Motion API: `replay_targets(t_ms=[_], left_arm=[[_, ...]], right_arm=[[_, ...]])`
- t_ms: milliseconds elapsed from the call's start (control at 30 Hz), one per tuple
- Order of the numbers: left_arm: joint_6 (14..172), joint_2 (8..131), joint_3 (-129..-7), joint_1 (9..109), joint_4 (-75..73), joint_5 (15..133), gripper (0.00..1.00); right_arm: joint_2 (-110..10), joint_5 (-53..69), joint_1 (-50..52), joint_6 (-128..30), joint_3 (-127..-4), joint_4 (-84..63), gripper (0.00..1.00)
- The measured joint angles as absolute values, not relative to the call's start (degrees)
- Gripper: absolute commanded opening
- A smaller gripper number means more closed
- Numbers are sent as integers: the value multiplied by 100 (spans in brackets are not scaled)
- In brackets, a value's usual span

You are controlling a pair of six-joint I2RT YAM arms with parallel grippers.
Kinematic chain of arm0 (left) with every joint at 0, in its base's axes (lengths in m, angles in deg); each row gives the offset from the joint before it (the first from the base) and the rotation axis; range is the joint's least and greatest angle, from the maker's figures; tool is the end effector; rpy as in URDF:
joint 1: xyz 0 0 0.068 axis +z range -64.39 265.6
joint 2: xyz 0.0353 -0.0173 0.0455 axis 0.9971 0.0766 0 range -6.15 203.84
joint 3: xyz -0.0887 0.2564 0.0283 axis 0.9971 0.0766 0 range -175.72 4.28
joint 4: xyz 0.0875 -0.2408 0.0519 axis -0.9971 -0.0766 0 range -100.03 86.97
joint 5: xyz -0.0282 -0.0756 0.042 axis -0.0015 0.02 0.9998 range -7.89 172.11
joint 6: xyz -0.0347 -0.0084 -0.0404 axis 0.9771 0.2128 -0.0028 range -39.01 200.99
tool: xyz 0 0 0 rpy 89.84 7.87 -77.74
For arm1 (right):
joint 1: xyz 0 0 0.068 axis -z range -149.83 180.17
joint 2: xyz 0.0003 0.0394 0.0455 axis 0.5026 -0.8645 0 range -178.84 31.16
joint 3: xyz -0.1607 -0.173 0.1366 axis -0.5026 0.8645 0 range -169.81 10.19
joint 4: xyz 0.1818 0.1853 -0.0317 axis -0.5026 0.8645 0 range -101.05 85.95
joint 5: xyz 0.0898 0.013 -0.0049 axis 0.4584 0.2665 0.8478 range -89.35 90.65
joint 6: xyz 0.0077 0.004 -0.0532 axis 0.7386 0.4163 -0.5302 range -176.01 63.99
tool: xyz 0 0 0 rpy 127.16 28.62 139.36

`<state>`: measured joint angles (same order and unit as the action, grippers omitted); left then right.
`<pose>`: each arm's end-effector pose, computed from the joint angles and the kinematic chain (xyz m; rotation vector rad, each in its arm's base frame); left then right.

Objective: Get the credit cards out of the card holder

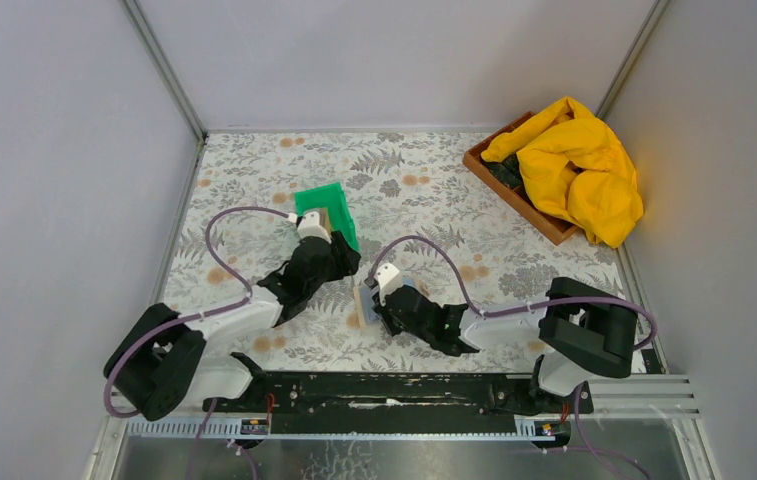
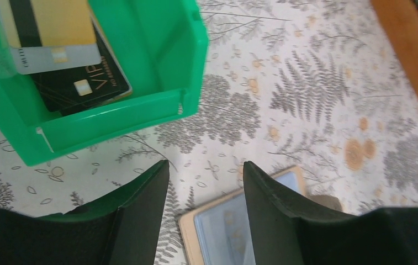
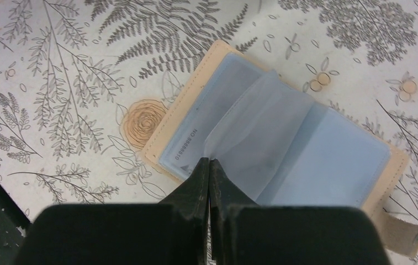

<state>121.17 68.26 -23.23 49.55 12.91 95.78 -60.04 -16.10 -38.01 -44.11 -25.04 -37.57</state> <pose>0.2097 -0.1423 0.1740 -0.2219 2.1309 -0.5454 0.1234 0.2807 0.1547 -0.8316 1.9374 0.5520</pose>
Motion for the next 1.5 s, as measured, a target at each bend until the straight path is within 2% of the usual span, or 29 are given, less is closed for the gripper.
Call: replay_targets(t_ms=[200,333,533,667,700,767,1267,1300,1433,1500], left_arm=[[12159,6115,-2231,4573,1274,9320,57],[12312,5956,-2102,4009,1276,9278,53],[12732,6212,-1593,3524,1237,9307,37],[12922,6439,-1442,3416,1232,9340,22],[12939,6504,-1447,3386,1241,9353,15],[12952,6655,-1490,3351,1243,9370,9],[12797,7689,-2441,3163,1265,9436,8],[12788,7744,-2480,3154,1267,9436,7],[12771,7960,-2579,3117,1274,9431,7],[12771,8021,-2609,3089,1289,9431,8]], right_arm=[[-5650,-1497,-3534,-4136,-2215,-3742,0],[-5434,-1462,-3318,-3963,-2104,-3744,0],[-5241,-1435,-3211,-3814,-1973,-3746,0],[-5241,-1339,-3202,-3790,-1944,-3749,0],[-5241,-1331,-3200,-3788,-1940,-3749,0],[-5241,-1320,-3200,-3782,-1929,-3755,0],[-5117,-1210,-3154,-3777,-1835,-3812,0],[-5117,-1204,-3154,-3777,-1830,-3827,2],[-5042,-1204,-3150,-3782,-1767,-3843,28],[-4950,-1210,-3143,-3797,-1721,-3858,37]])
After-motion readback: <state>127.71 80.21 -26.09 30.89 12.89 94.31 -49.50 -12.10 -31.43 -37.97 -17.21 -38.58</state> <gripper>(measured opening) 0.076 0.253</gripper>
